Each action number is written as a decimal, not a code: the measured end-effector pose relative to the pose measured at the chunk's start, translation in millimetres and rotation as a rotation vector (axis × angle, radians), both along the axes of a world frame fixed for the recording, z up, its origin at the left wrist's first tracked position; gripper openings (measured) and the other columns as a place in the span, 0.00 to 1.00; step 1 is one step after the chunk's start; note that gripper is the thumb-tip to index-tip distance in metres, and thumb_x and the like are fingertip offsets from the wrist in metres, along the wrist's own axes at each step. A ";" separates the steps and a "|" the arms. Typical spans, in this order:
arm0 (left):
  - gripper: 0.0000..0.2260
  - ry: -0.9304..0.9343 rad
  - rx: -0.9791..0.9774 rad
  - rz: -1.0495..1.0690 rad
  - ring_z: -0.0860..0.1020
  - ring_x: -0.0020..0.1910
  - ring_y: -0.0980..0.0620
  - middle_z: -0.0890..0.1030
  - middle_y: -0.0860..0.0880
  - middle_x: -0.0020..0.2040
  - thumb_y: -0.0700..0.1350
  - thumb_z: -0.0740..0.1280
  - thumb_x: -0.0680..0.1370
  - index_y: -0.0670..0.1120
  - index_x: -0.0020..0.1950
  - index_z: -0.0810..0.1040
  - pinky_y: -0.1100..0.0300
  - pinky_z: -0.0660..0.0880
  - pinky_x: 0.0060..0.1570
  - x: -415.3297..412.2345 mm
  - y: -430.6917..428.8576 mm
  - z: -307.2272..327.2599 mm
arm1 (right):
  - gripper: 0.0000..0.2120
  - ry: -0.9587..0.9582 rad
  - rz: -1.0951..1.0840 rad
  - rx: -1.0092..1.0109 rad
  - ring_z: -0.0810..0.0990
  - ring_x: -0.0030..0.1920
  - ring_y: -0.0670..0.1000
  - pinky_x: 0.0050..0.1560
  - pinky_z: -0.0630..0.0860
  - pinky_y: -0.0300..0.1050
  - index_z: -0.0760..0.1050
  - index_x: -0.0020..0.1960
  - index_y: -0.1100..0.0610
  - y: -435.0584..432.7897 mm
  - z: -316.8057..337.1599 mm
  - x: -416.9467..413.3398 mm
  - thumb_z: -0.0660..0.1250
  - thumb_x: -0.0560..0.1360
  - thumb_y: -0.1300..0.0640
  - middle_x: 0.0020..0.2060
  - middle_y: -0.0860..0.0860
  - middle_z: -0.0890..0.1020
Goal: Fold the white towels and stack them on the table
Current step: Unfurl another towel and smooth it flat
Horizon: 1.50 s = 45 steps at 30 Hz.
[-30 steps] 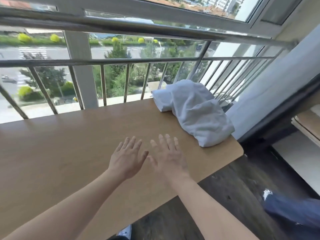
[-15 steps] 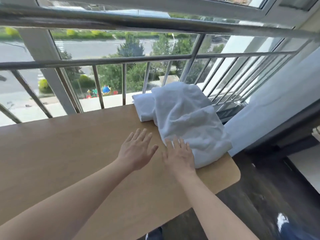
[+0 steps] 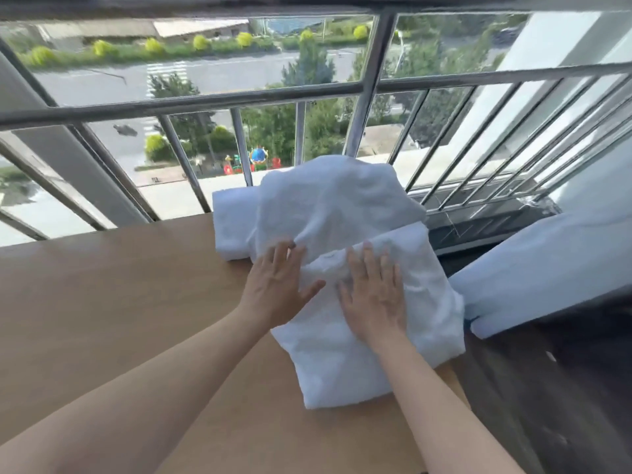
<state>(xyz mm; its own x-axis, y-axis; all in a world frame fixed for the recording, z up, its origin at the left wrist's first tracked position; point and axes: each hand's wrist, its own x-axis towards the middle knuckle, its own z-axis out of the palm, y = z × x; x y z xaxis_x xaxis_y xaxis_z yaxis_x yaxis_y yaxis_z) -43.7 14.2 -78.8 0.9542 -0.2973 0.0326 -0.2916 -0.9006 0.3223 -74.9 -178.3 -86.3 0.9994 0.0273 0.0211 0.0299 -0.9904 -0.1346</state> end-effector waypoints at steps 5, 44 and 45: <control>0.32 -0.023 -0.128 0.013 0.76 0.49 0.41 0.73 0.41 0.58 0.62 0.74 0.70 0.46 0.68 0.72 0.47 0.76 0.52 1.1 1.7 -18.6 | 0.26 -0.146 0.157 0.161 0.63 0.77 0.62 0.76 0.56 0.65 0.71 0.73 0.55 -4.3 -24.7 24.7 0.63 0.81 0.42 0.74 0.56 0.70; 0.18 -0.523 -0.568 -0.052 0.73 0.48 0.47 0.77 0.44 0.47 0.54 0.73 0.74 0.43 0.56 0.76 0.64 0.67 0.53 -65.3 183.7 126.2 | 0.16 -0.867 0.270 0.488 0.61 0.25 0.52 0.36 0.60 0.41 0.59 0.33 0.50 189.6 182.0 -17.8 0.60 0.77 0.51 0.26 0.45 0.59; 0.18 -0.540 -0.561 -0.037 0.73 0.48 0.46 0.78 0.43 0.47 0.54 0.72 0.75 0.45 0.56 0.75 0.61 0.68 0.52 -77.2 207.2 127.7 | 0.16 -0.864 0.292 0.494 0.63 0.24 0.54 0.37 0.60 0.41 0.59 0.33 0.50 212.6 184.2 -27.2 0.60 0.77 0.51 0.26 0.45 0.60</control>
<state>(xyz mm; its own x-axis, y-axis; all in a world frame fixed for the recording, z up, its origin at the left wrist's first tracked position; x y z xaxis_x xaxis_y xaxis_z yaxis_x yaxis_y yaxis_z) -120.8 221.4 48.9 0.7532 -0.1306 0.6446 -0.5646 -0.6312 0.5318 -102.1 34.3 97.9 0.5940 0.0593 0.8023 0.5390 -0.7697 -0.3422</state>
